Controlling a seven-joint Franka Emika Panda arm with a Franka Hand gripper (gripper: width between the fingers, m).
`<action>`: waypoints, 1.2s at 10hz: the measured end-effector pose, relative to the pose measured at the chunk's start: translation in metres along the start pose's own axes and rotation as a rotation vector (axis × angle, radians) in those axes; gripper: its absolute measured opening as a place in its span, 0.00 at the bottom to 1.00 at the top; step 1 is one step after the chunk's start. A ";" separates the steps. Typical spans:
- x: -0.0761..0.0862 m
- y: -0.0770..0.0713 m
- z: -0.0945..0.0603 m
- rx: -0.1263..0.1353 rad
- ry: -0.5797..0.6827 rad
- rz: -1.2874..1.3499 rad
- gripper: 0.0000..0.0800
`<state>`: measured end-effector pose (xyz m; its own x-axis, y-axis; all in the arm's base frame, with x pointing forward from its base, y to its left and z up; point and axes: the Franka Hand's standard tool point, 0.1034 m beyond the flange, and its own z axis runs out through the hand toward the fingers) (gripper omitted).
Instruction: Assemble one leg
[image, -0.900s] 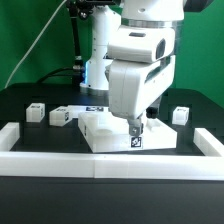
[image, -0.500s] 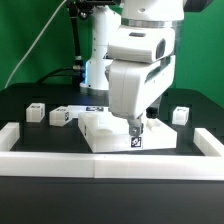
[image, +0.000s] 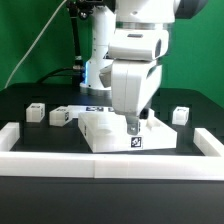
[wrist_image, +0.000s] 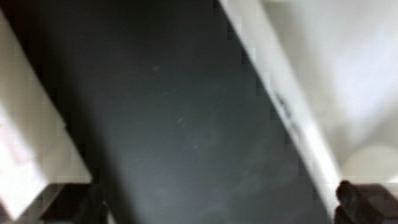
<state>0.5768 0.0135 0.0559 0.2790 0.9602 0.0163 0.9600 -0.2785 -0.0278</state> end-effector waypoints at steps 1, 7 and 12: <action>-0.014 -0.013 0.001 -0.011 0.003 -0.069 0.81; -0.036 -0.039 -0.004 -0.039 -0.008 -0.220 0.81; -0.042 -0.083 -0.001 -0.049 -0.006 -0.267 0.81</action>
Offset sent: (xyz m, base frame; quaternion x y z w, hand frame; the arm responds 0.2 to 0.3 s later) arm -0.0382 -0.0036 0.0199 -0.0091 -0.0580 -0.0889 0.9943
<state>0.4853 -0.0032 0.0583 0.0162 0.9998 0.0106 0.9996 -0.0165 0.0248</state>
